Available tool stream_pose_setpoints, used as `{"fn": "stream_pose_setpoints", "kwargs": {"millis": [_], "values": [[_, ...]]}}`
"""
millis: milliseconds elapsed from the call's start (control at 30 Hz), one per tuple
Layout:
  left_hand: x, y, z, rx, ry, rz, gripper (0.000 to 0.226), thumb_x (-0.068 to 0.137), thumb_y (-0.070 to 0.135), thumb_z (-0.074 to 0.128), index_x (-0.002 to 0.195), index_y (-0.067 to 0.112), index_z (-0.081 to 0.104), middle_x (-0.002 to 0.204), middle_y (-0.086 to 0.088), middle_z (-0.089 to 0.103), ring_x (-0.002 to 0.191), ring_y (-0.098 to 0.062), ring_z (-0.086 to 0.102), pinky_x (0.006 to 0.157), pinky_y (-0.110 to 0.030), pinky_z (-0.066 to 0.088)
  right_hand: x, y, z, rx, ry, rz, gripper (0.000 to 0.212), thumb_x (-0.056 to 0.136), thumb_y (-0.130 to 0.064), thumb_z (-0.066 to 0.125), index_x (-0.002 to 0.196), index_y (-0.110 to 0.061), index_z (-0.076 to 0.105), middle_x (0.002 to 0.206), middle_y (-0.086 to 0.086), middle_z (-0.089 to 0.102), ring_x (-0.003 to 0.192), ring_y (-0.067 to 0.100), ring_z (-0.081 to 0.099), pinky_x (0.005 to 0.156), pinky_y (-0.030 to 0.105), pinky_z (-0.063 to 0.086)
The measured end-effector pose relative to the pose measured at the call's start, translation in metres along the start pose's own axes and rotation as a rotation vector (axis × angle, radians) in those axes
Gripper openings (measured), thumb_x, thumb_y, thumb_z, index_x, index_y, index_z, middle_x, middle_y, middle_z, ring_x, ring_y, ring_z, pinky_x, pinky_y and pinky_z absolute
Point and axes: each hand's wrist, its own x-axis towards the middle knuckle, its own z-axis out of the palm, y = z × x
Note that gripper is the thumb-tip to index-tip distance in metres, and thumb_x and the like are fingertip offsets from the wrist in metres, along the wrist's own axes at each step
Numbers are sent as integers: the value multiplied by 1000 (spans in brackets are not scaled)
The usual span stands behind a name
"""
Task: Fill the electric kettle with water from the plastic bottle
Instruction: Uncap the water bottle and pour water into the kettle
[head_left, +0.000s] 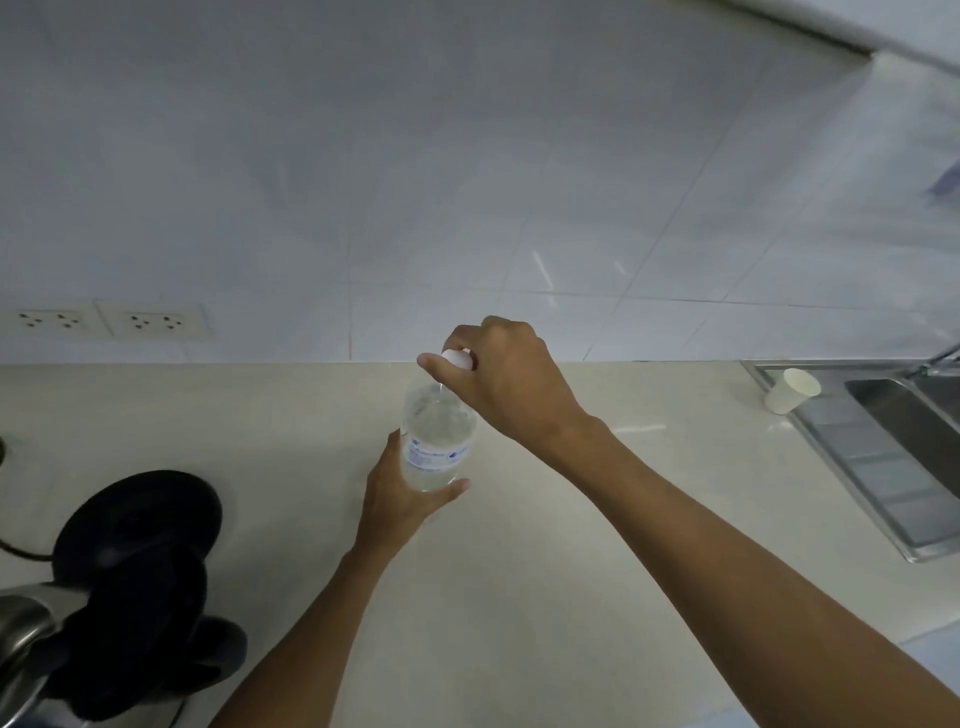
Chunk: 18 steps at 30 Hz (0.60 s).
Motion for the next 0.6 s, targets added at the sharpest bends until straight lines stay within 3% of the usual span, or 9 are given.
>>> {"fn": "stream_pose_setpoints", "kwargs": {"millis": [67, 200, 300, 367, 600], "values": [[2, -3, 1, 7, 13, 10, 84, 66, 35, 103, 131, 41, 51, 114, 36, 65, 104, 19, 63, 85, 1, 45, 1, -2, -1, -57, 6, -24, 46, 94, -56, 58, 97, -14, 75, 85, 5, 69, 75, 20, 62, 64, 29, 48], [1, -2, 2, 0, 19, 10, 72, 70, 22, 101, 123, 36, 55, 102, 52, 64, 97, 25, 62, 74, 6, 44, 2, -6, -2, -141, 7, -61, 47, 97, -52, 56, 94, -9, 72, 83, 6, 71, 74, 23, 62, 65, 30, 45], [-3, -3, 2, 5, 0, 9, 69, 70, 21, 101, 125, 25, 60, 100, 35, 71, 94, 22, 65, 73, 5, 46, -1, -7, -7, -166, -25, -77, 47, 99, -50, 54, 91, -7, 69, 81, 7, 70, 76, 25, 64, 67, 32, 48], [-11, -1, -1, -3, -17, 3, 69, 70, 19, 101, 124, 28, 59, 106, 27, 70, 92, 20, 67, 75, 3, 47, -6, -8, -13, -179, -31, -87, 46, 100, -49, 52, 90, -6, 69, 81, 7, 70, 77, 25, 63, 67, 31, 44], [-59, 21, -18, -49, -89, 20, 70, 68, 20, 102, 125, 30, 63, 109, 25, 74, 93, 17, 70, 76, 0, 50, -42, -33, -52, -158, -134, -134, 37, 102, -42, 52, 109, -10, 69, 102, 6, 66, 87, 20, 55, 73, 28, 36]]}}
